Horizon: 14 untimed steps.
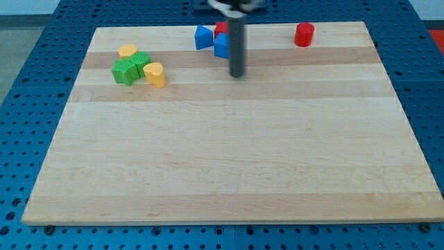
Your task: Move the red circle right of the red star
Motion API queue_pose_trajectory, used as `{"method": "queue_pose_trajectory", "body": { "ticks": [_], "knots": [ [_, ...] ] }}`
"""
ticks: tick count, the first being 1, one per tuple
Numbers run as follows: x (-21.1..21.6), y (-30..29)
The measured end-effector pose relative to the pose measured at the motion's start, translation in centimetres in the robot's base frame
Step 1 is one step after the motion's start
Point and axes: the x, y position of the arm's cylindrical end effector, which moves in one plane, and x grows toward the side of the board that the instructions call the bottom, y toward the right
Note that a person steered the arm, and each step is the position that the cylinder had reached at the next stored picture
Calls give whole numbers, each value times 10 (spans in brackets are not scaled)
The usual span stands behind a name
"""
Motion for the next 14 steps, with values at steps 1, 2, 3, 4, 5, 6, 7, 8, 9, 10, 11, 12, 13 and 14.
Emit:
{"method": "queue_pose_trajectory", "body": {
  "ticks": [1,2,3,4,5,6,7,8,9,10,11,12,13,14],
  "knots": [
    [0,118],
    [-58,221],
    [-119,227],
    [-138,153],
    [-116,120],
    [-100,106],
    [-100,69],
    [-100,28],
    [-82,22],
    [-36,54],
    [-17,47],
    [-45,0],
    [-70,-26],
    [-74,-33]
  ]
}}
